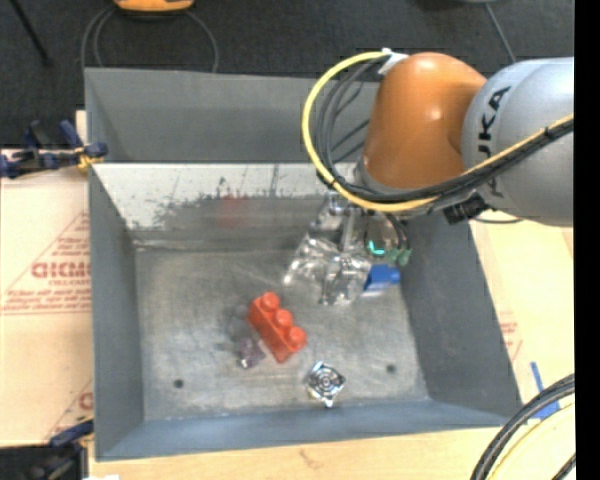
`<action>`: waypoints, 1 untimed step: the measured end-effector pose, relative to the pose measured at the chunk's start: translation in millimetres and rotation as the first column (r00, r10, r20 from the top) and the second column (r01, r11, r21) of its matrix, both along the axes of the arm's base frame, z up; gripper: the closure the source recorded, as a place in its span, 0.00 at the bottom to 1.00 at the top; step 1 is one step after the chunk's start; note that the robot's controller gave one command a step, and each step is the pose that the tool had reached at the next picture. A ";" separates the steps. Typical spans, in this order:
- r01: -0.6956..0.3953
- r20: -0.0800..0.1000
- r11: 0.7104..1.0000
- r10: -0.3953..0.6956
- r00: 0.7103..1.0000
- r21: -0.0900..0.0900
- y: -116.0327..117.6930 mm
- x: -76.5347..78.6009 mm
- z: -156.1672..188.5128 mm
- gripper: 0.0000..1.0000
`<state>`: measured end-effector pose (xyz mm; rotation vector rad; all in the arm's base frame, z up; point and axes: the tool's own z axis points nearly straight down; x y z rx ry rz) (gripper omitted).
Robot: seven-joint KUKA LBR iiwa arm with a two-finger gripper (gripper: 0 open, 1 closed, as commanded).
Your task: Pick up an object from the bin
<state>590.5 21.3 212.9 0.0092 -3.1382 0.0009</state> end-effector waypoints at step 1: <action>0.133 0.004 0.991 -0.133 0.991 0.002 2.4 54.5 -118.6 0.00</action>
Offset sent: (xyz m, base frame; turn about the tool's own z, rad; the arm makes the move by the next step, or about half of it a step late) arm 0.0544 0.0035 -0.1143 0.1341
